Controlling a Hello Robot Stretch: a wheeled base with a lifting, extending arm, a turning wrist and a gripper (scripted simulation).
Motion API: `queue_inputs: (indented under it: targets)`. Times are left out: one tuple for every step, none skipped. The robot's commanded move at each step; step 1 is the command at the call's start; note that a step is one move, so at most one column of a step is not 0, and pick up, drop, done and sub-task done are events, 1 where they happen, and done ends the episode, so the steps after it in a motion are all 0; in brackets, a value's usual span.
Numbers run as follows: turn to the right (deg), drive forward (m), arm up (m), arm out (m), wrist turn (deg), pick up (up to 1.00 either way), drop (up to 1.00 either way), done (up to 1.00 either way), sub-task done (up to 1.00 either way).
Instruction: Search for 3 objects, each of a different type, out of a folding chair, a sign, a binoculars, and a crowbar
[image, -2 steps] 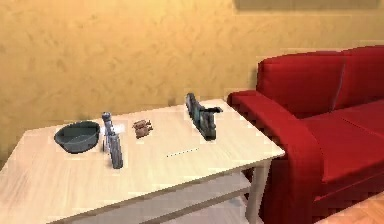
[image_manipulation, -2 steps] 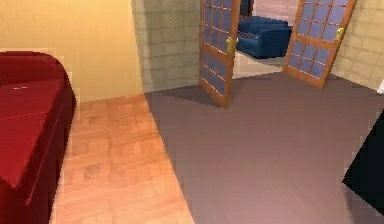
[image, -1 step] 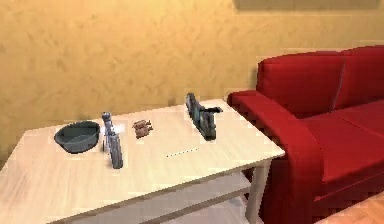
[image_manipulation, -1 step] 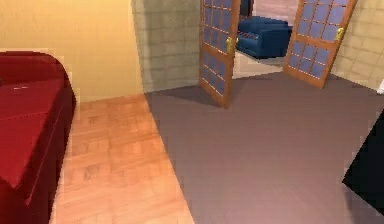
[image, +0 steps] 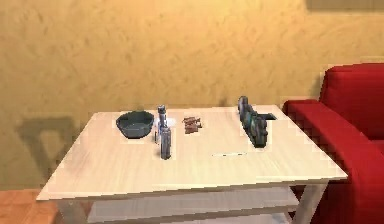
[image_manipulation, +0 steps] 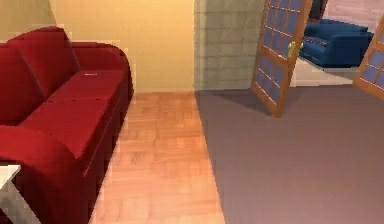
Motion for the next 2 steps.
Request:
queue_inputs:
  targets:
    - [0.0,0.00,0.00,0.00,0.0,0.00,0.00,0.00,1.00]
    - [-45.0,0.00,0.00,0.00,0.0,0.00,0.00,0.00,0.00]
